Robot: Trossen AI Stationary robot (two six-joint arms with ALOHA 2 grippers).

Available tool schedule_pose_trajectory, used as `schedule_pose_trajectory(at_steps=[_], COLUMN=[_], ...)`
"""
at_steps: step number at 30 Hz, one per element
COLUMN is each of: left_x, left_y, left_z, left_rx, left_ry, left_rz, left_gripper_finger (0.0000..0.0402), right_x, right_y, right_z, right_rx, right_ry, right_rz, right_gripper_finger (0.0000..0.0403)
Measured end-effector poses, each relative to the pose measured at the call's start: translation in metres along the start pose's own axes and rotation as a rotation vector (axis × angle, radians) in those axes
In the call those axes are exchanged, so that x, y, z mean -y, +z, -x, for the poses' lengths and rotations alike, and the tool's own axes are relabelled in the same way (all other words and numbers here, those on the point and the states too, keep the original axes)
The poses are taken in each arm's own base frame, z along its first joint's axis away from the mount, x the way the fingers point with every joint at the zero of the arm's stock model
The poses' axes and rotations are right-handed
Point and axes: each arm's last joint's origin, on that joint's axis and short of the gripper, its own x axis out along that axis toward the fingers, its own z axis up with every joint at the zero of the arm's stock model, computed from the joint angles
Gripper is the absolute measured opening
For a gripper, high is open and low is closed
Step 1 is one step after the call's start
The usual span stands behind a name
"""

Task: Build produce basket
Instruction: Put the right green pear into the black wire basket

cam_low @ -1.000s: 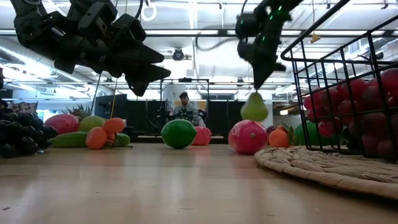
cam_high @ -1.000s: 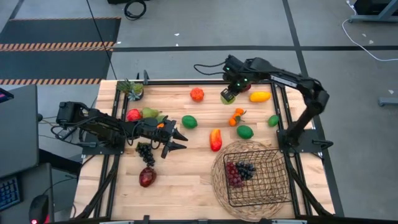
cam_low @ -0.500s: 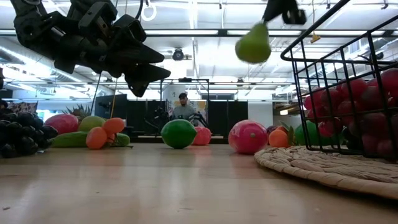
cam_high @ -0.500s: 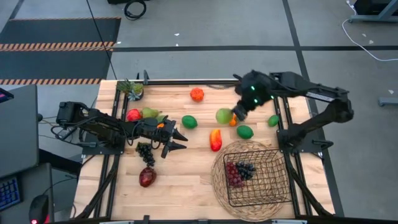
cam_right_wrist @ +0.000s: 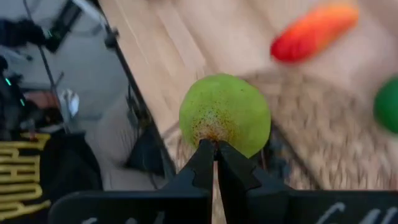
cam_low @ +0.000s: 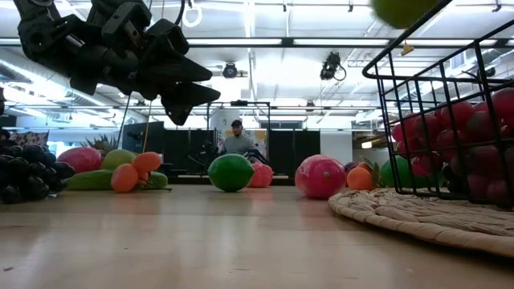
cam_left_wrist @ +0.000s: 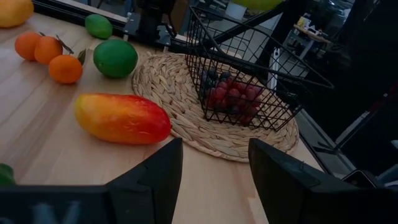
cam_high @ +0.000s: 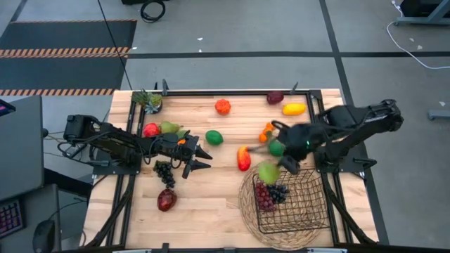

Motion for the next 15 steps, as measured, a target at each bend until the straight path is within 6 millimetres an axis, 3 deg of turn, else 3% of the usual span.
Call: schedule_pose_trajectory(at_steps=[7, 15], left_x=[0.000, 0.001], left_y=[0.000, 0.000], left_z=[0.000, 0.000], left_rx=[0.003, -0.002], left_ry=[-0.001, -0.004], left_rz=[0.006, 0.024], left_gripper_finger=[0.0190, 0.0190], right_x=[-0.010, -0.020], right_y=[-0.025, -0.028], right_z=[-0.012, -0.039], right_rx=[-0.040, -0.081], right_ry=[-0.115, -0.195], right_rz=[-0.003, 0.010], right_gripper_finger=[0.0014, 0.0021])
